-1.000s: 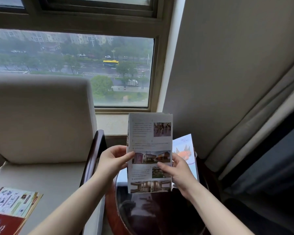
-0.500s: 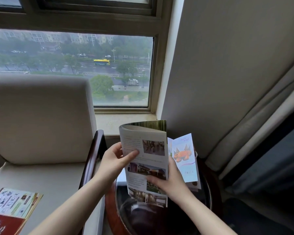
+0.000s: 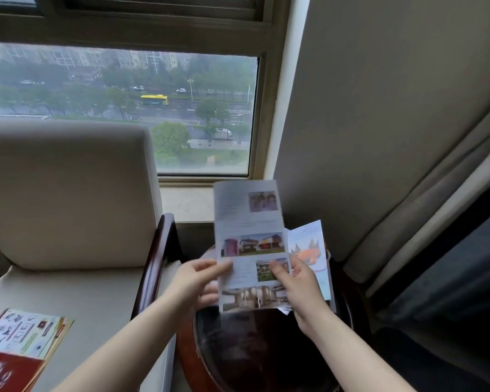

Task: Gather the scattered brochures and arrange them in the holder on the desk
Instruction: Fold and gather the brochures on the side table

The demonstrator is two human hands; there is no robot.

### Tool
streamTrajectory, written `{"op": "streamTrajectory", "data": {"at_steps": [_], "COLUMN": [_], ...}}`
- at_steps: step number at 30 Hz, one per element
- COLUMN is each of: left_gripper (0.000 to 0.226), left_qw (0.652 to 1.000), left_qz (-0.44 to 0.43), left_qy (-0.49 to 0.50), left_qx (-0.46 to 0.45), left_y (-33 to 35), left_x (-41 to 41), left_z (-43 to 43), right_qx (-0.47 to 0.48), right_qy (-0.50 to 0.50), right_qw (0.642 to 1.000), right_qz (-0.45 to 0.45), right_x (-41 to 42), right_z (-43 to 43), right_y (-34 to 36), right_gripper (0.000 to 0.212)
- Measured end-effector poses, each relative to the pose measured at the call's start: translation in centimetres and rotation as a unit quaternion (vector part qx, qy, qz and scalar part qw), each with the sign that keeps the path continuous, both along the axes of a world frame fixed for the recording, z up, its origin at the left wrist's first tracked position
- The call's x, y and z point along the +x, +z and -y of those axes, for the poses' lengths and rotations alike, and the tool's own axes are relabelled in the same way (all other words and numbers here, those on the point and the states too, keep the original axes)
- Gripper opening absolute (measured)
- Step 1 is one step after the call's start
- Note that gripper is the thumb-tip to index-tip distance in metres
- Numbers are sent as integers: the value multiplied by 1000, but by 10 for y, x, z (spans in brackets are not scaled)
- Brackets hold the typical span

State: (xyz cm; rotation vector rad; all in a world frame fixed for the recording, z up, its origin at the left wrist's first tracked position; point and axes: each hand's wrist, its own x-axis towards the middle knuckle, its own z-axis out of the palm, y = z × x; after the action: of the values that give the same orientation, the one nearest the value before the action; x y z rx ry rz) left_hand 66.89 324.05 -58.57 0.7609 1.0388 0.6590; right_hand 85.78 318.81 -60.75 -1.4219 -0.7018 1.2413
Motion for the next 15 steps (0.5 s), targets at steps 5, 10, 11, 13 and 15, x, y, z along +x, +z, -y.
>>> {"op": "streamTrajectory", "data": {"at_steps": [5,10,11,13,15], "left_gripper": [25,41,43,46,44], "left_qw": [995,987,984,986,996], "left_qz": [-52,3,-5,-35,-52], "left_qy": [-72,-156,-172,-159,-71], "left_qx": [38,-45,-51,-42,-27], "left_y": [-9,-6,-6,-6,-5], "left_x": [-2,-14,-16,-14,-9], "left_z": [7,5,5,4,0], "right_qx": [-22,-13,-13,-18,-28], "right_qy": [-11,7,4,4,24], "right_qw": [999,997,997,998,999], "right_qz": [-35,-79,-73,-53,-7], "right_x": [3,13,12,8,4], "right_z": [0,2,3,7,14], "right_y": [-2,0,0,-3,-5], "right_gripper": [13,20,19,17,18]}}
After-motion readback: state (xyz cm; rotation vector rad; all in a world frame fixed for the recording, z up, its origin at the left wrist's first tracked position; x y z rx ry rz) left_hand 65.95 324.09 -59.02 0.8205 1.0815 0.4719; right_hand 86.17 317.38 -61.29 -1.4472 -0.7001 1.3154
